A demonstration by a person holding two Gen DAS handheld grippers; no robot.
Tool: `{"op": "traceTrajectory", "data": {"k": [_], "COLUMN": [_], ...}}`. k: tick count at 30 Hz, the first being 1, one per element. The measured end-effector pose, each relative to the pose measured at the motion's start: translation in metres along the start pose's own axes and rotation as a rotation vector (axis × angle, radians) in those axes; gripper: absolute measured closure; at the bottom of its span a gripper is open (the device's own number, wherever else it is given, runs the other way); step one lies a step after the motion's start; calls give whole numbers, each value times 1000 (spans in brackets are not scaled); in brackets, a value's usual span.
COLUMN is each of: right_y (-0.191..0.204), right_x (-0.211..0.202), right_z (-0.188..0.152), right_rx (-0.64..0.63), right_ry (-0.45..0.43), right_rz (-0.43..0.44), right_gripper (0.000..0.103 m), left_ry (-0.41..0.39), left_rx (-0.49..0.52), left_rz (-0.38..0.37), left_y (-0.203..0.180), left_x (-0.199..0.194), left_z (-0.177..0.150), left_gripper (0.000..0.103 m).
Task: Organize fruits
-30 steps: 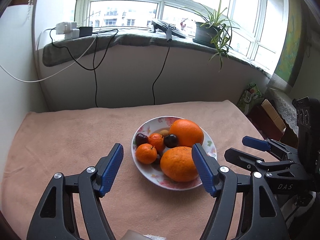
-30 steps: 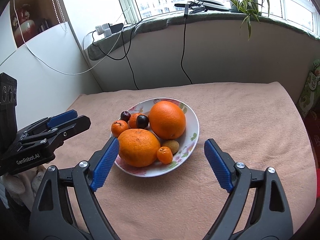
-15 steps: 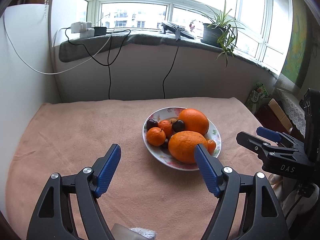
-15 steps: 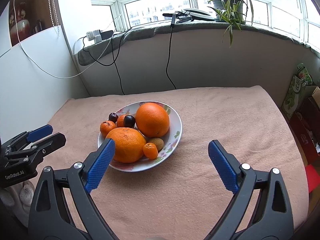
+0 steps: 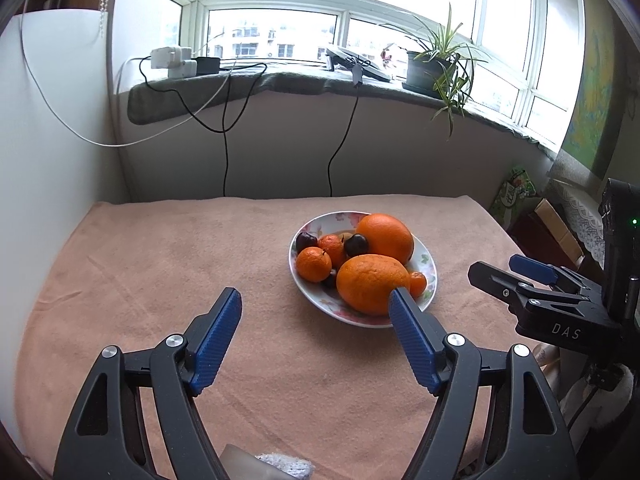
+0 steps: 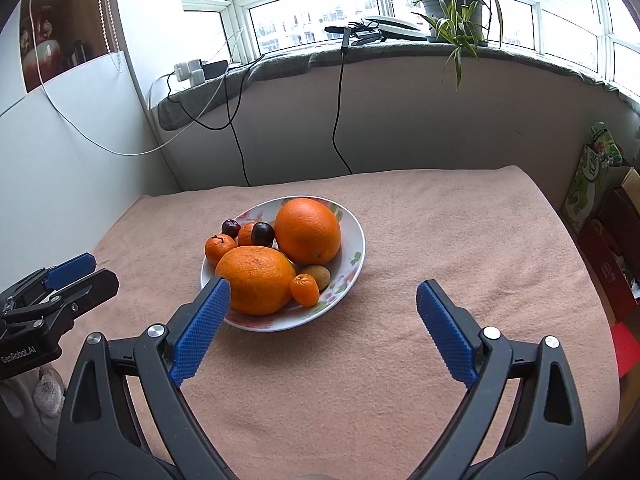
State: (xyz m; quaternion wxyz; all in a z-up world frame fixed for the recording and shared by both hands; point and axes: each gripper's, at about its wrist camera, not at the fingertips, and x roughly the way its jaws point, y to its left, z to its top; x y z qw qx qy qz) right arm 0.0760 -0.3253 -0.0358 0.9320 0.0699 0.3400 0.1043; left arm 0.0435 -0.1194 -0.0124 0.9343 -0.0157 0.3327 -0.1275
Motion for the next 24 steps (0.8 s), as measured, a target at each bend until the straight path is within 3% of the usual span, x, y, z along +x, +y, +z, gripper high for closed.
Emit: {"op": "traceTrajectory", "data": {"k": [24], "right_y": [-4], "right_x": [3], "right_z": [-2], "right_rx": [16], "right_ry": [17], "right_rz": [13], "right_gripper": [7], "left_ry": [-5], "left_rx": [-5], "left_rz": [3], "left_y": [1], "left_x": [-3], "left_z": [-4], "left_gripper": [27]}}
